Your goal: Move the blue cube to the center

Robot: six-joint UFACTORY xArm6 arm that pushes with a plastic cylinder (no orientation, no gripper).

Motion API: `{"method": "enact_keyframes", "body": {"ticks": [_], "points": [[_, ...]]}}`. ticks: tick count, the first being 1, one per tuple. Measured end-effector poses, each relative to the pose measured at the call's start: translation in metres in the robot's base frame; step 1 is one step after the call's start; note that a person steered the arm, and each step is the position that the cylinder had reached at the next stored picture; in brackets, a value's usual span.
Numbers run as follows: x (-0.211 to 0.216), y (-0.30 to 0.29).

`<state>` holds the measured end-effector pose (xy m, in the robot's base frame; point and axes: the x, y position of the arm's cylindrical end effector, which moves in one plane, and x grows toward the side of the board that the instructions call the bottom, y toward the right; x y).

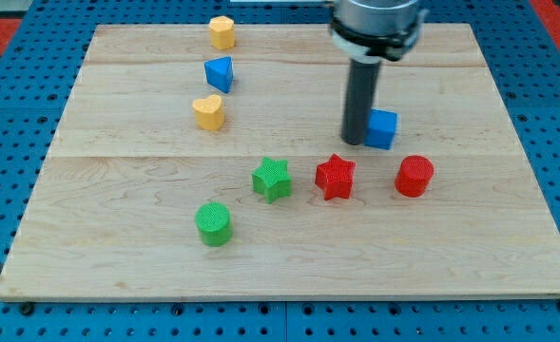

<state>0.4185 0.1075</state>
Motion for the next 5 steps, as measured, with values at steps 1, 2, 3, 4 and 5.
{"method": "enact_keyframes", "body": {"ticks": [1,2,3,4,5], "points": [[0.000,0.081],[-0.017,0.097],[-0.034,0.073],[-0.028,0.037],[-0.014,0.092]]}}
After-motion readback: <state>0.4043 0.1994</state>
